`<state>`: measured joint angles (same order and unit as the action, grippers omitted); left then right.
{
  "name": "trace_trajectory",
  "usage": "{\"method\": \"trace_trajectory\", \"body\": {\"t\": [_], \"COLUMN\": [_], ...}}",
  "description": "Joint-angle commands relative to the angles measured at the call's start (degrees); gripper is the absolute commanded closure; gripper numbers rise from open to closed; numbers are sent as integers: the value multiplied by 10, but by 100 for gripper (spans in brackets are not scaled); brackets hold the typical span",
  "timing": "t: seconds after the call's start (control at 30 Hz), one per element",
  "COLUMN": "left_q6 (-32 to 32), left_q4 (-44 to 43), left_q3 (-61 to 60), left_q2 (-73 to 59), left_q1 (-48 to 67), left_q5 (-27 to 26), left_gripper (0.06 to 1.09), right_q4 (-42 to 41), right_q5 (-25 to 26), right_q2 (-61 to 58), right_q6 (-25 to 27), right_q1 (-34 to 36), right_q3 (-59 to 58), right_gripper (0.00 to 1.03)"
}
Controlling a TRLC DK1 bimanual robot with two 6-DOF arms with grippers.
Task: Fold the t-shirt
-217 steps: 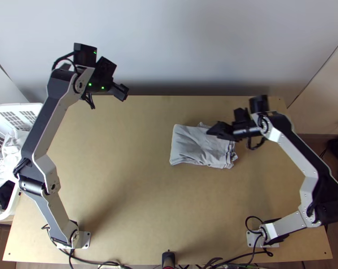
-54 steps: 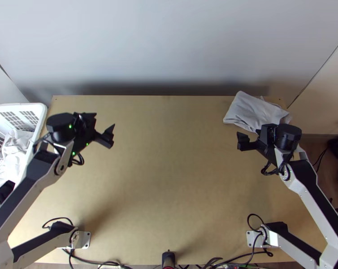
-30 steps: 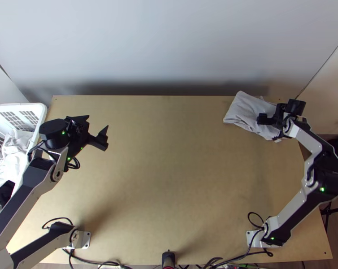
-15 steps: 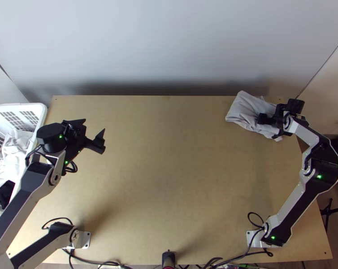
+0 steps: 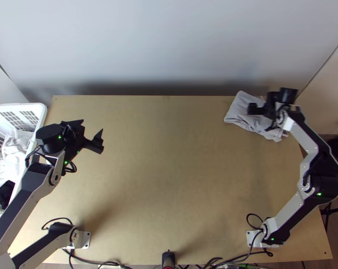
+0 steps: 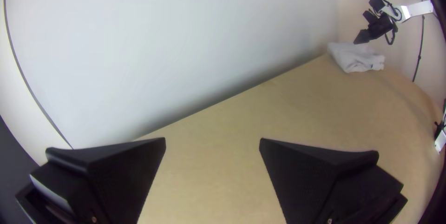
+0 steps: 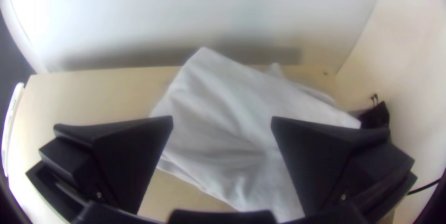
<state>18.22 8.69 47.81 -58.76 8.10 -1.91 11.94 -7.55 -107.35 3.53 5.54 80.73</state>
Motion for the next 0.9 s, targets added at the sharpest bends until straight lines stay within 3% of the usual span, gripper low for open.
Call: {"method": "trace_trajectory", "body": {"t": [0.0, 0.37, 0.6, 0.87], "left_q6": [3, 7, 8, 8], "left_q4": [-5, 4, 3, 3], "left_q3": [-1, 4, 9, 17], "left_q2": [2, 15, 7, 5], "left_q1": [-12, -30, -30, -31], "left_q5": [-1, -1, -1, -1], "left_gripper": [10, 10, 10, 10], "right_q4": [0, 1, 48, 67], "right_q5": [-9, -14, -19, -23], "right_q2": [-19, -91, -123, -75], "right_q6": [2, -10, -11, -13], "right_q1": [-55, -47, -42, -40], "right_q3": [7, 19, 50, 89], "right_gripper": [5, 5, 5, 5]}}
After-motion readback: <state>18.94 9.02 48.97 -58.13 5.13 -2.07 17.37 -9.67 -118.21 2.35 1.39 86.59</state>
